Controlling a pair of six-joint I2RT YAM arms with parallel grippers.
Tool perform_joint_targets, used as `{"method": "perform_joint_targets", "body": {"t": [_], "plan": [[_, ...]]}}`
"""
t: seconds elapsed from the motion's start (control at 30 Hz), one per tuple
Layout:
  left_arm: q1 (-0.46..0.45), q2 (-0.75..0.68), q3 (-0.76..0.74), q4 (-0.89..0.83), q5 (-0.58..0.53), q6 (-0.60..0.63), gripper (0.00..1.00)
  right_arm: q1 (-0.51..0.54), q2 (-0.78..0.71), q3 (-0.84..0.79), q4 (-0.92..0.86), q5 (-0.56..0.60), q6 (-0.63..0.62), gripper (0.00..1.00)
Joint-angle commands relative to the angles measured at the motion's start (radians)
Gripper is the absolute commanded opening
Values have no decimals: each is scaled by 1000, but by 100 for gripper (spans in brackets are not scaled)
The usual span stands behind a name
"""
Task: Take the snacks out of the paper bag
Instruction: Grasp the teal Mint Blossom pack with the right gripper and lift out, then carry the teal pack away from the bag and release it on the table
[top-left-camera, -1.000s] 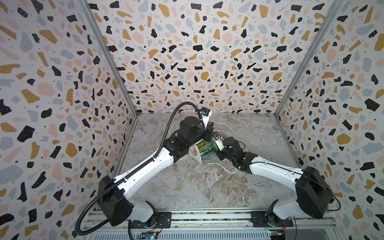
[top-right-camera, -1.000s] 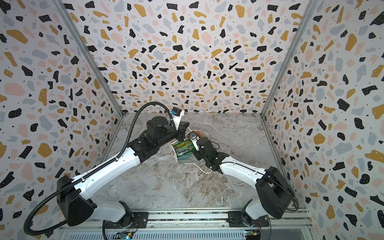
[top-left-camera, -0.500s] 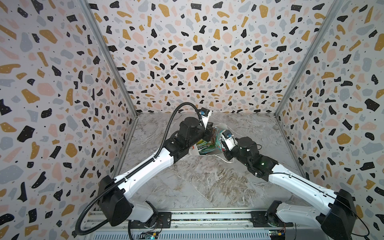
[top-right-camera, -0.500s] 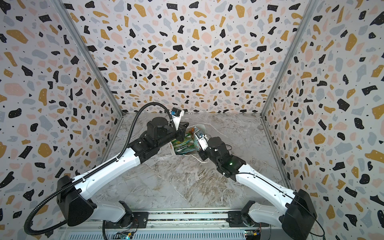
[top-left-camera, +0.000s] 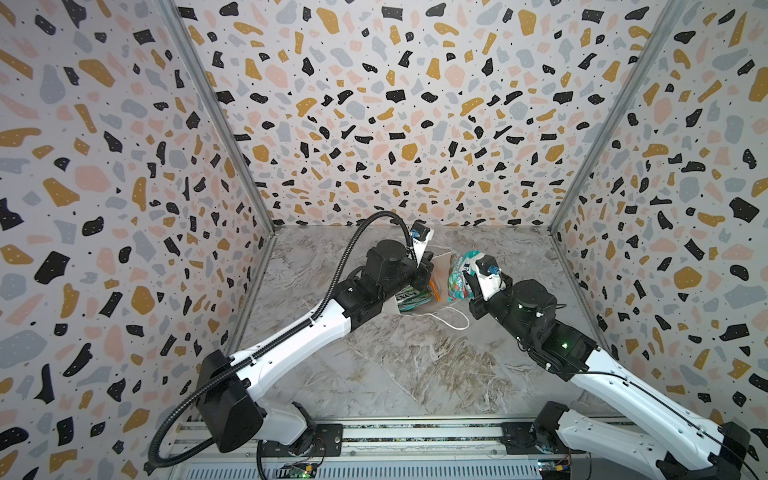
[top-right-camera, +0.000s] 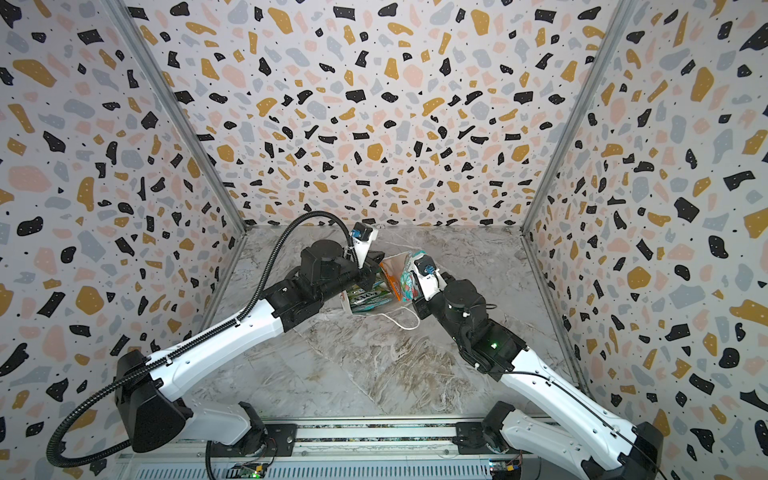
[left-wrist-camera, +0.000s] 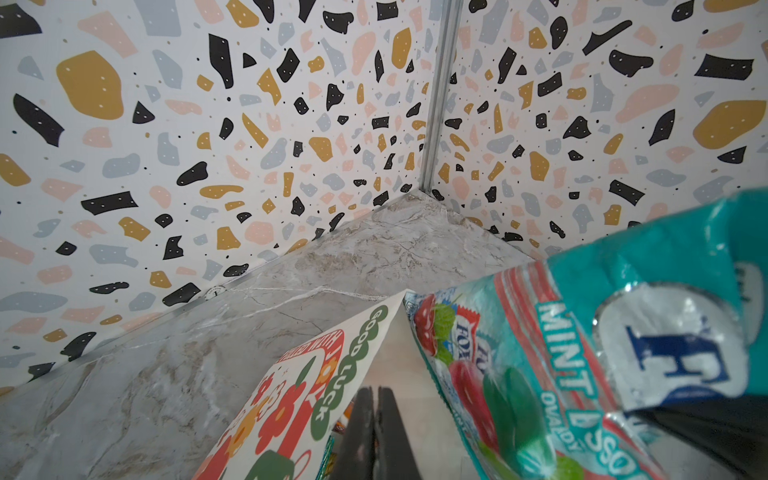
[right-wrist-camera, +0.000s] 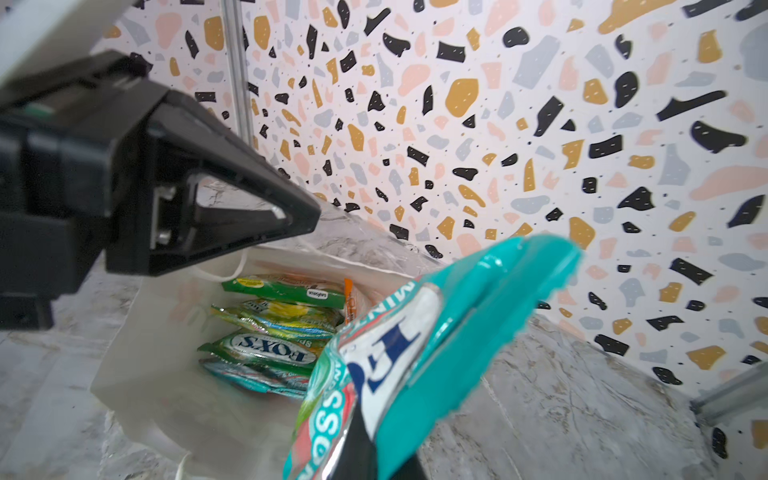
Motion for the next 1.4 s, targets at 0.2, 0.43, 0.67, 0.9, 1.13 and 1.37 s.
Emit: {"method": "perform_joint_targets", "body": {"t": [0.2,0.43,0.67,0.9,1.13,1.37], "plan": [[-29,-43,-1,22,-7,51,0,-122,-62,105,-16,151,-3,0],[-33,-49,1,13,-4,57,0,-357,4,78,-52,-11,70,0],[-34,-57,-11,17,-17,60,0,-563,170,4,65,-282,114,0],[-33,-51,-16,17,0,48,0,-714,386,-27,316,-644,212,0],[-33,-49,-3,-24,23,77,0,-739,673,104,420,-857,255,0],[-34,-51,-3,-32,36,78,0,-751,915,279,433,-971,287,0]]}}
